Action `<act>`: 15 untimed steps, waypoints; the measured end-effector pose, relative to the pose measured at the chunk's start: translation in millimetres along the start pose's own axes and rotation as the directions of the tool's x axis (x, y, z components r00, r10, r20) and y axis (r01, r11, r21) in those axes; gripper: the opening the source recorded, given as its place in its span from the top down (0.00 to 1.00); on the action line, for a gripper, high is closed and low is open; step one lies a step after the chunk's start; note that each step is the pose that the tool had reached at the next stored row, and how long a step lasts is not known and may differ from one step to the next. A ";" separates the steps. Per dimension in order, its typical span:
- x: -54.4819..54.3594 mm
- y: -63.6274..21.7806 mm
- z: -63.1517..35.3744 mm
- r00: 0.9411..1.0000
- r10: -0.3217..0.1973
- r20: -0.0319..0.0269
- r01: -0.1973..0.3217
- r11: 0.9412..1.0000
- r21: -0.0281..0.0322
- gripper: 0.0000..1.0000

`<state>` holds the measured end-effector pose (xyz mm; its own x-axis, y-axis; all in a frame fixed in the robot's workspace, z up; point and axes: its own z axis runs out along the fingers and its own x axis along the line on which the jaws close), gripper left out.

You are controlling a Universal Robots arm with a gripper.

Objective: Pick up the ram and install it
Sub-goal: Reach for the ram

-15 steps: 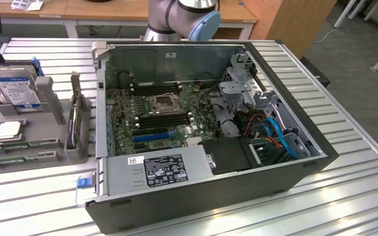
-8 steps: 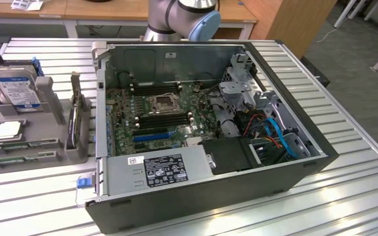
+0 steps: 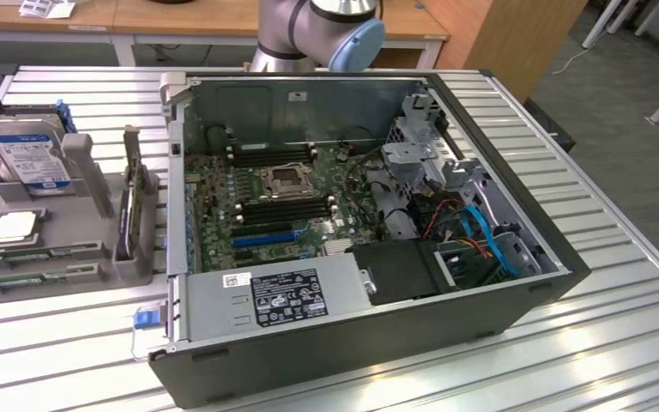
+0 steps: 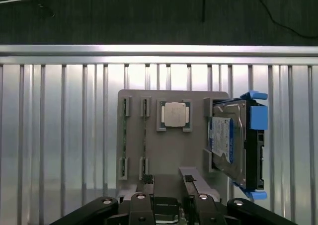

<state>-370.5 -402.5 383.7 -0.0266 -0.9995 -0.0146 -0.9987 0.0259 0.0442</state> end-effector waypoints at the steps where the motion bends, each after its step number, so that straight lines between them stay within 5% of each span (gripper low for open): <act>1: 3.1 0.0 0.0 1.000 0.000 0.000 0.000 1.000 0.000 0.65; 11: 38.5 -0.3 -0.3 1.000 0.000 0.000 0.000 1.000 0.000 0.65; 15: 41.0 -0.6 5.7 1.000 0.000 0.002 0.000 1.000 0.000 0.65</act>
<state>-371.2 -443.4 377.3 -0.0267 -0.9995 -0.0163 -0.9987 0.0259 0.0440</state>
